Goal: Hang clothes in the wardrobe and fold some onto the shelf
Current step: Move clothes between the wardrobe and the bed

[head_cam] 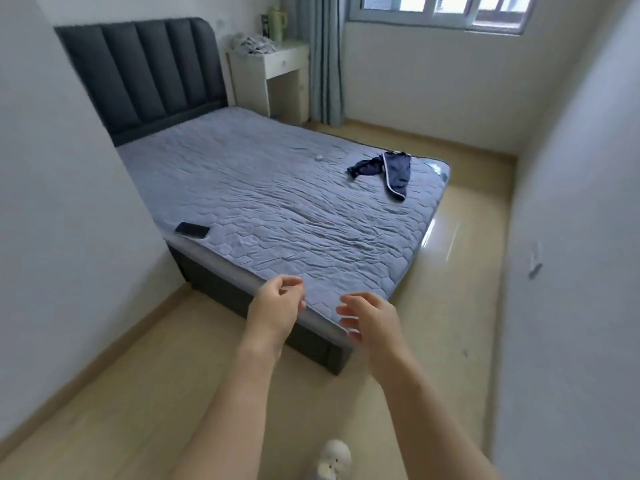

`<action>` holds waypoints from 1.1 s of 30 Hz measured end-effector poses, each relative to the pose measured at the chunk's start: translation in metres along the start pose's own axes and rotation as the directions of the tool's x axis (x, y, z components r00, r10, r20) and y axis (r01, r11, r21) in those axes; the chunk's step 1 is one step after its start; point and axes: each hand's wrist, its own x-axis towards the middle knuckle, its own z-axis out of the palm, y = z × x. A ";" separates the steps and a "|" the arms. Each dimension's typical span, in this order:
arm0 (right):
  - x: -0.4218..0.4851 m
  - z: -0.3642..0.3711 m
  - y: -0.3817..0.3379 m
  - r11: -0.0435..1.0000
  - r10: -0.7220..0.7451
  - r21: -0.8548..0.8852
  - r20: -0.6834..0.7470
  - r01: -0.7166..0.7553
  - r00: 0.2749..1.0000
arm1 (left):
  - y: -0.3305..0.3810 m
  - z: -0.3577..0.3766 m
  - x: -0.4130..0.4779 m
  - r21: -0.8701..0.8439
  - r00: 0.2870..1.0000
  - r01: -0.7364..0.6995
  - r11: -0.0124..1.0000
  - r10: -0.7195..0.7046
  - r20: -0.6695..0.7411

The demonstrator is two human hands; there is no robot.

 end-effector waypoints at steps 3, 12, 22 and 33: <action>0.052 -0.049 -0.019 1.000 0.004 -0.012 -0.101 -0.005 0.995 | 0.020 0.066 0.051 0.037 0.993 -0.005 0.999 0.001 0.115; 0.191 -0.165 -0.094 0.993 0.093 0.100 -0.319 -0.064 0.943 | 0.093 0.247 0.171 0.050 0.943 -0.002 0.999 -0.014 0.333; 0.340 -0.289 -0.145 0.974 0.161 0.209 -0.352 -0.091 0.922 | 0.143 0.423 0.275 0.083 0.904 -0.023 0.996 -0.015 0.427; 0.532 -0.409 -0.229 0.981 0.174 0.124 -0.218 -0.149 0.960 | 0.222 0.584 0.394 0.039 0.955 0.085 0.996 -0.093 0.281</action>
